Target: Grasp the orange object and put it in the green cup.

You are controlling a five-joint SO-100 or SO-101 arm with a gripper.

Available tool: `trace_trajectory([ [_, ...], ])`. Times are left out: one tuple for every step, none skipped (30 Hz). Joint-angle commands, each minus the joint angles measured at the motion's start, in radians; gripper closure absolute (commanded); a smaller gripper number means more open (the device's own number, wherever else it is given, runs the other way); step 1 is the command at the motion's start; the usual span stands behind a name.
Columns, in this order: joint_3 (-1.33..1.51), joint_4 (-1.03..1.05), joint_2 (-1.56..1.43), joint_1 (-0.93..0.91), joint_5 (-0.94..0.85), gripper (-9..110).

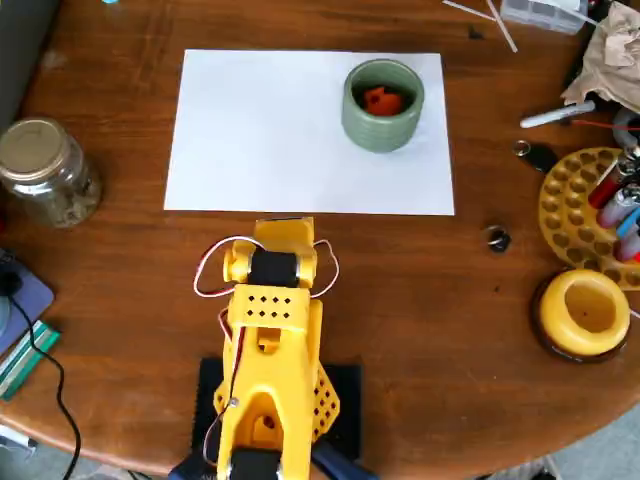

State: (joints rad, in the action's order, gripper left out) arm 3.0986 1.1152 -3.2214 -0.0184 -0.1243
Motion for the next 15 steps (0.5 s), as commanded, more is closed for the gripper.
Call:
trace_trajectory([
  [0.000, -0.005, 0.009, -0.002, 0.037, 102],
  [0.000, -0.005, 0.009, 0.002, 0.040, 102],
  [0.000, -0.005, 0.011, 0.005, 0.040, 102],
  [0.000, -0.005, 0.012, 0.006, 0.040, 102],
  [0.000, -0.005, 0.012, 0.006, 0.040, 102],
  [0.000, -0.005, 0.012, 0.003, 0.040, 102],
  [0.000, -0.006, 0.012, 0.002, 0.040, 102],
  [0.000, -0.006, 0.014, 0.003, 0.040, 102],
  [0.000, -0.006, 0.014, 0.003, 0.040, 102],
  [0.000, -0.006, 0.014, 0.000, 0.040, 102],
  [0.000, 0.003, 0.002, 0.000, 0.040, 102],
  [0.000, 0.015, -0.015, 0.000, 0.040, 102],
  [0.000, 0.034, -0.038, 0.000, 0.040, 102],
  [0.000, 0.034, -0.038, 0.000, 0.038, 102],
  [0.000, 0.034, -0.038, 0.000, 0.038, 102],
])
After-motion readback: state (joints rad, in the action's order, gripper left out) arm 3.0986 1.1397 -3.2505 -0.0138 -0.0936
